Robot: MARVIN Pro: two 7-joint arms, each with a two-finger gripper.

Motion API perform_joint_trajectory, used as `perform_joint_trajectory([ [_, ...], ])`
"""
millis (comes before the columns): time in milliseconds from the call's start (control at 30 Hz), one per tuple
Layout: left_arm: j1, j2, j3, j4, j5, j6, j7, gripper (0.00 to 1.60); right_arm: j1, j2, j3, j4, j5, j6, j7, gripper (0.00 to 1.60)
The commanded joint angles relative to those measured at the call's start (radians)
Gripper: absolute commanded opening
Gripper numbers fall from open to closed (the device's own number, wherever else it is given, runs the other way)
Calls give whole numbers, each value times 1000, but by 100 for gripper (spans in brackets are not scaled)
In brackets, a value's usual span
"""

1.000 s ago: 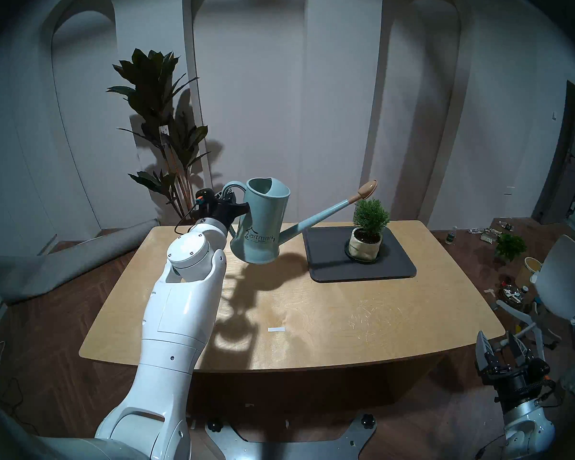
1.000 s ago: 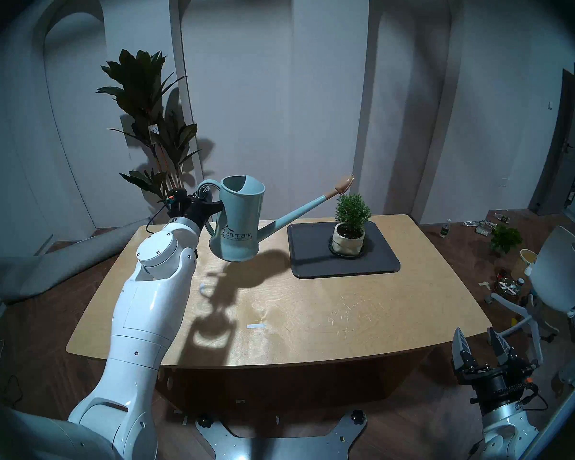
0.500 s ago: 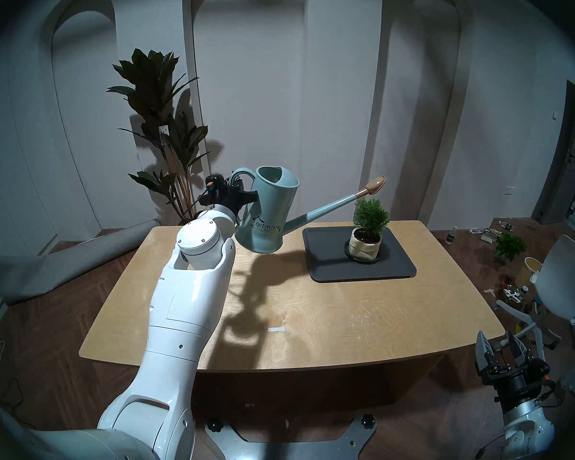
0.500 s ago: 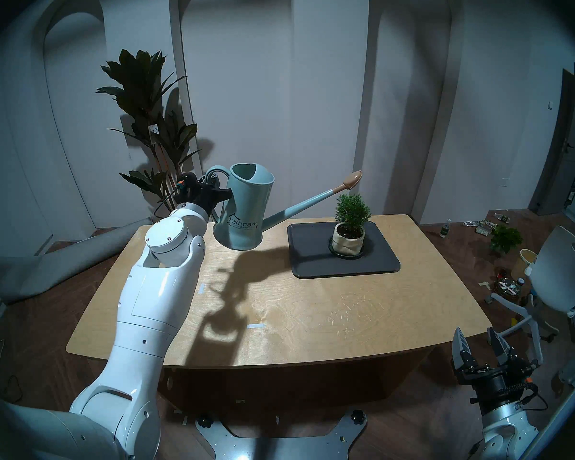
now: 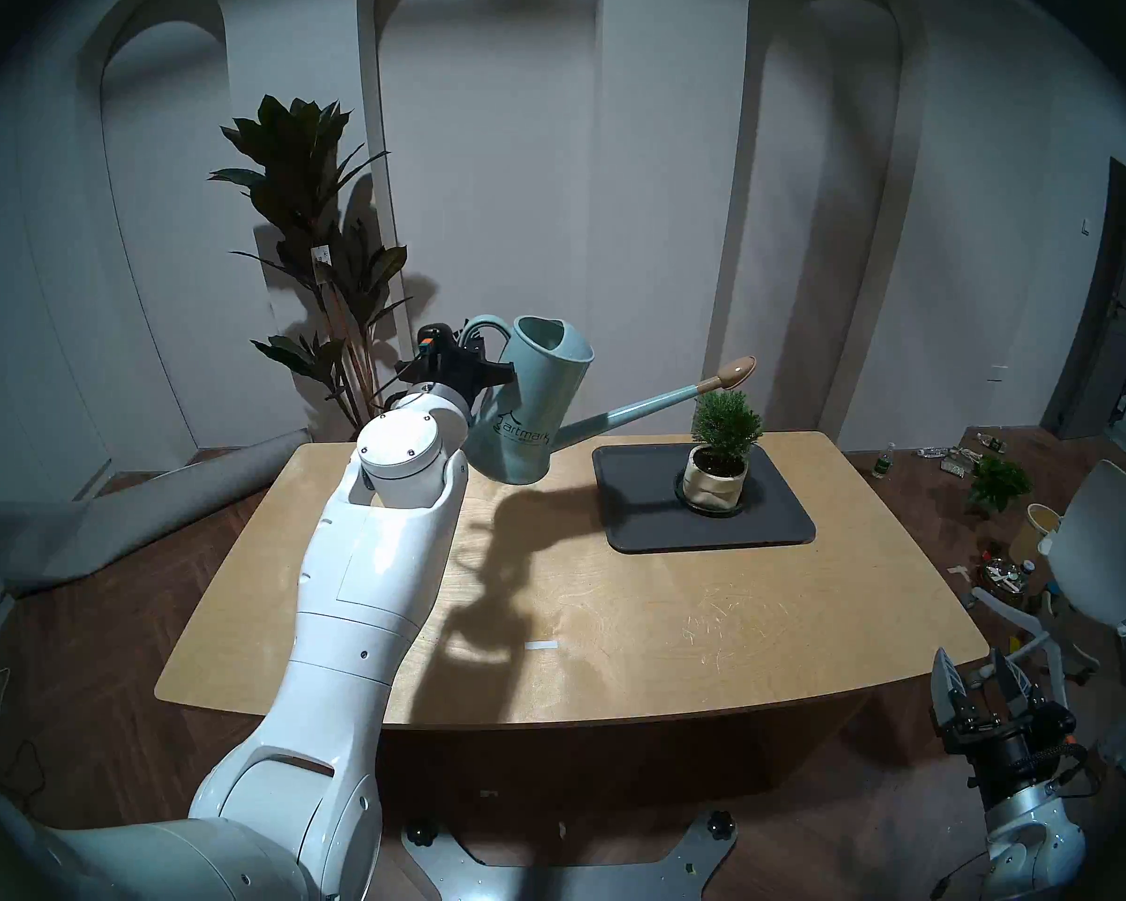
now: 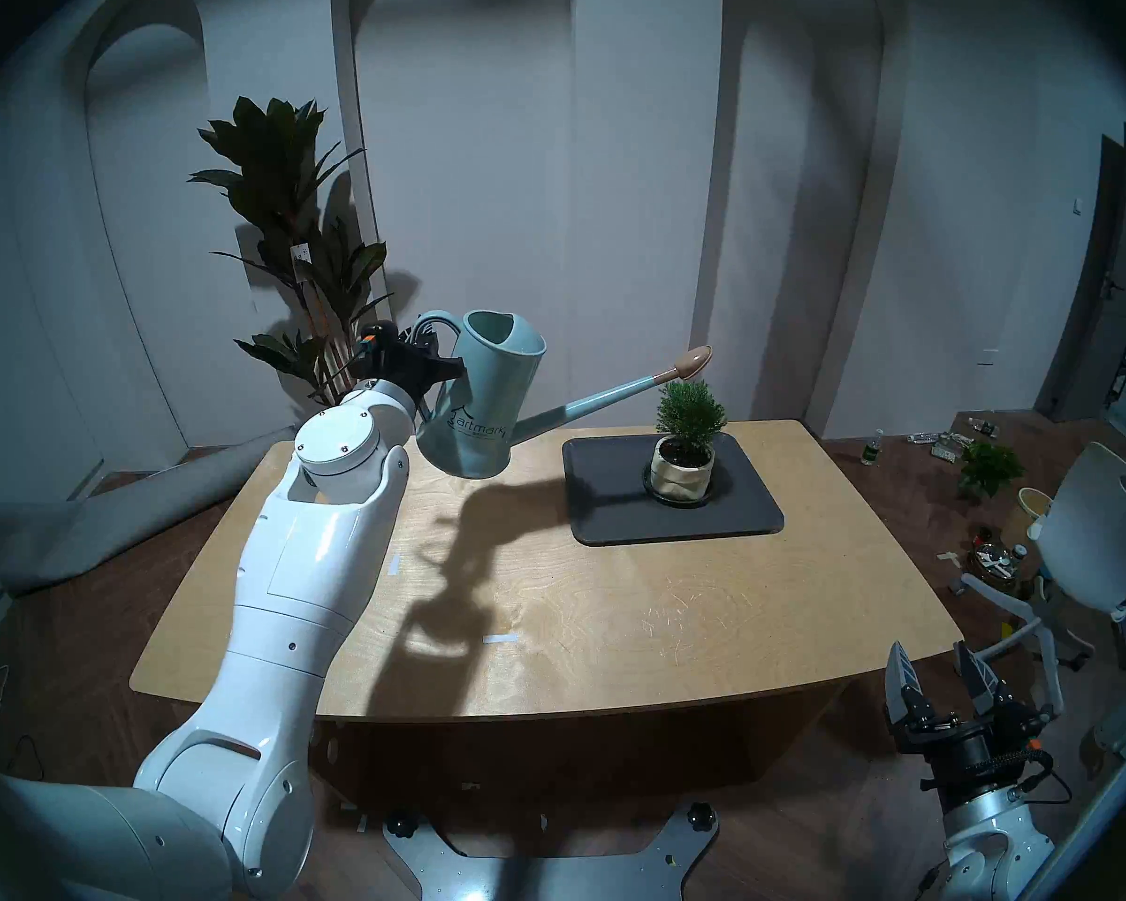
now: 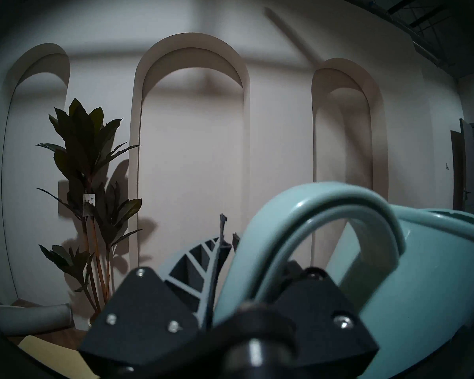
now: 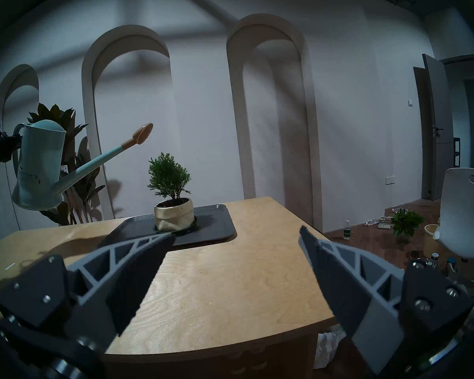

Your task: Pick up the watering can and pour water into the potted plant, then put the can down

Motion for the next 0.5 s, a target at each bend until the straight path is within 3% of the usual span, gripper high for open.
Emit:
perform_joint_trajectory([
  [0, -109, 10, -1, -13, 42, -34, -2, 0, 3, 2, 1, -14, 1, -3, 3, 160],
  [467, -175, 19, 12, 21, 118, -38, -15, 0, 7, 2, 3, -11, 0, -3, 6, 160],
])
